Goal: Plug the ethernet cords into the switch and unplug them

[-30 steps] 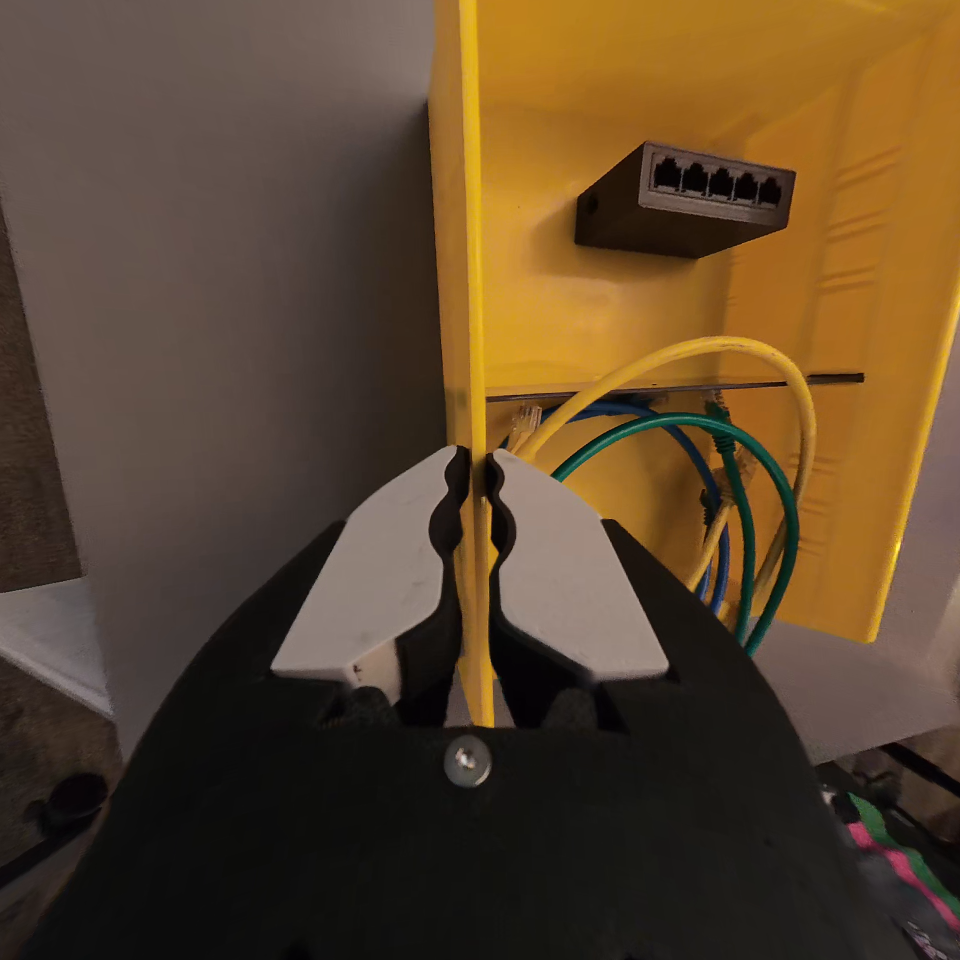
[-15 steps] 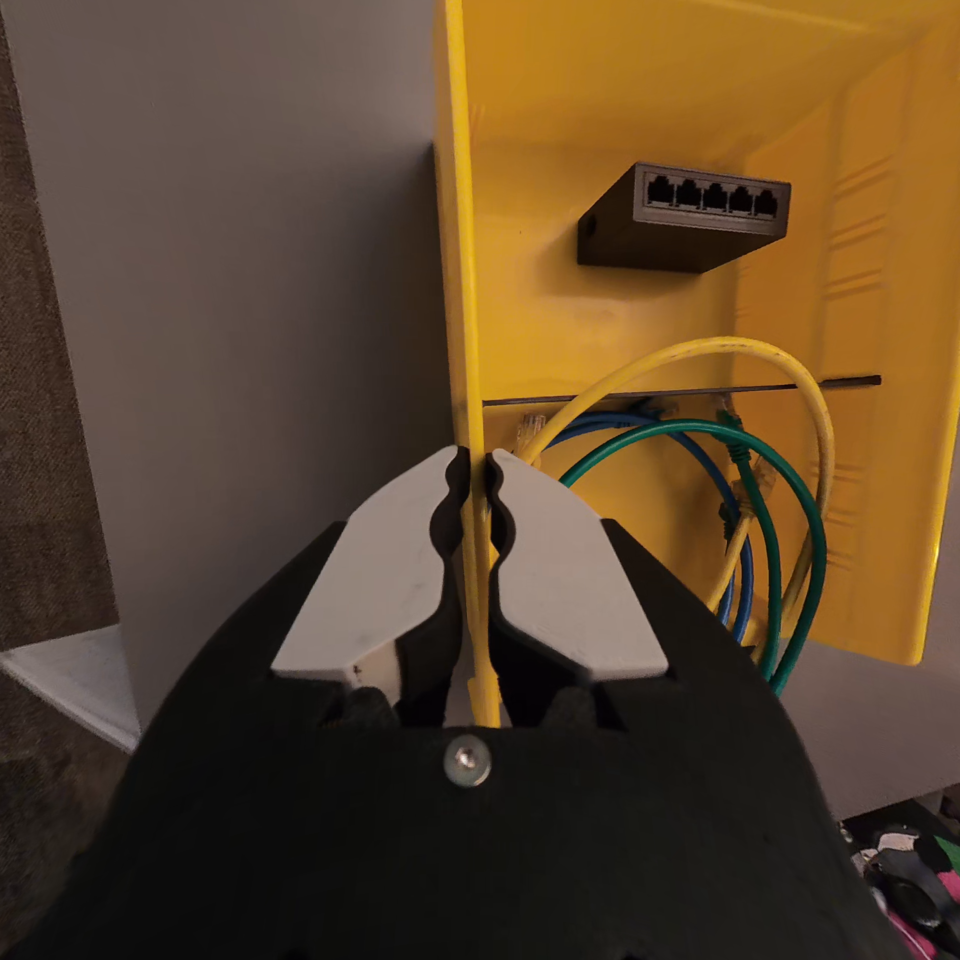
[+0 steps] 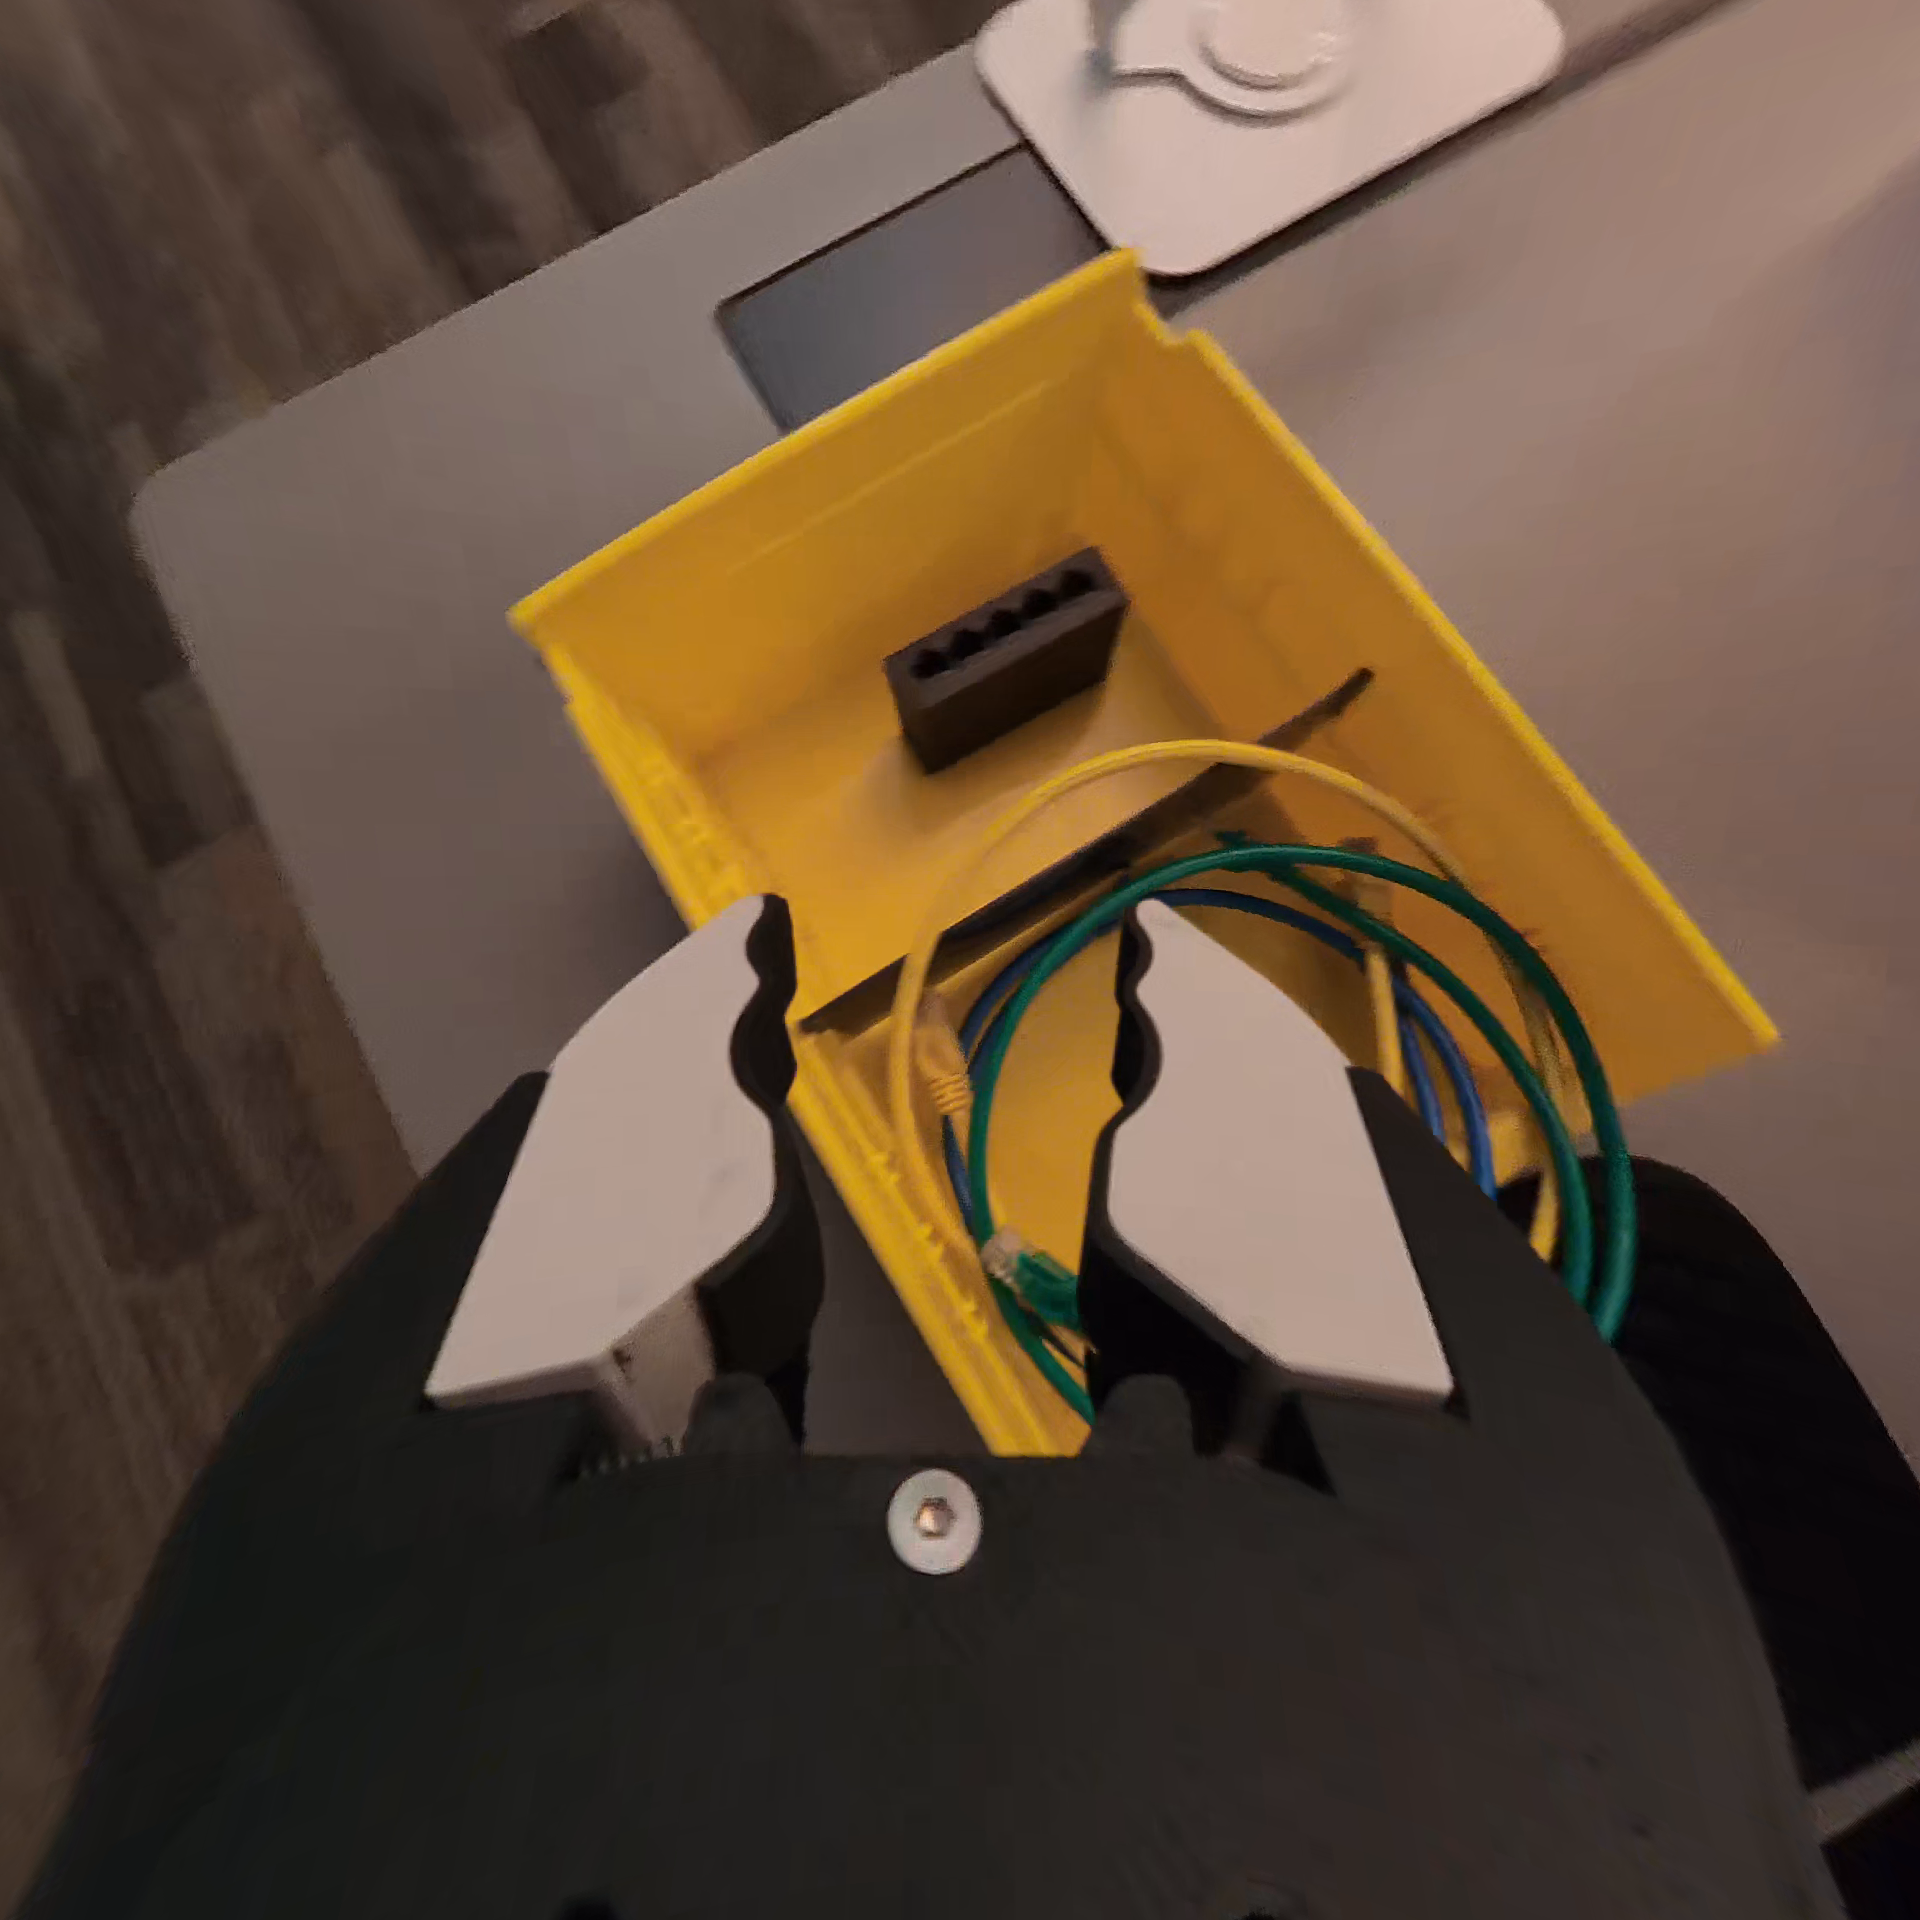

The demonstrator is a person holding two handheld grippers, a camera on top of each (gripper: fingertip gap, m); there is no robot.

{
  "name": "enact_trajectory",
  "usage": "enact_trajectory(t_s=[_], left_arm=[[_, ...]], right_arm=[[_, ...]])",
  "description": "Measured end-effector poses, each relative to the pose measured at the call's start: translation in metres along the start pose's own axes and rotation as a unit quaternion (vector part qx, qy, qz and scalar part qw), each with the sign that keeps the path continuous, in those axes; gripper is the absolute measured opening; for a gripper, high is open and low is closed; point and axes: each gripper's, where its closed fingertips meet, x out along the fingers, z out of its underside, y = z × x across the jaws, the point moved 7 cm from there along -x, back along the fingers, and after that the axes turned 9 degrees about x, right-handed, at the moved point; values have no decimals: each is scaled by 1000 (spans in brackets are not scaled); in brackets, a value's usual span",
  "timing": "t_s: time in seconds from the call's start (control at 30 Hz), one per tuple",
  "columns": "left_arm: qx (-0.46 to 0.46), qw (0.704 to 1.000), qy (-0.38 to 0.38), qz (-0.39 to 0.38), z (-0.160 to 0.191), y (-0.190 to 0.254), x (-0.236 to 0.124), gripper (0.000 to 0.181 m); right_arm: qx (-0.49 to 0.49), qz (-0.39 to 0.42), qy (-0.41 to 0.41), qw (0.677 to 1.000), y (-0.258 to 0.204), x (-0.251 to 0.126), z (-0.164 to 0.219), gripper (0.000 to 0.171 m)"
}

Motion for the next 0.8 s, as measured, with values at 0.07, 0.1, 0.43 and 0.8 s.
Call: enact_trajectory(t_s=[0.07, 0.1, 0.43, 0.8], left_arm=[[43, 999, -10, 12, -12, 11, 12, 59], [68, 997, -20, 13, -18, 15, 20, 58], [250, 957, -149, -5, -55, 14, 115, 49], [313, 905, -284, 51, -38, 6, 183, 55]], right_arm=[[-81, -30, 153, 985, -33, -19, -25, 52], [-118, -42, 225, 966, -51, -30, -34, 56], [-260, -109, 473, 835, -165, -68, -51, 60], [-239, -269, 494, 792, -152, -72, -29, 49]])
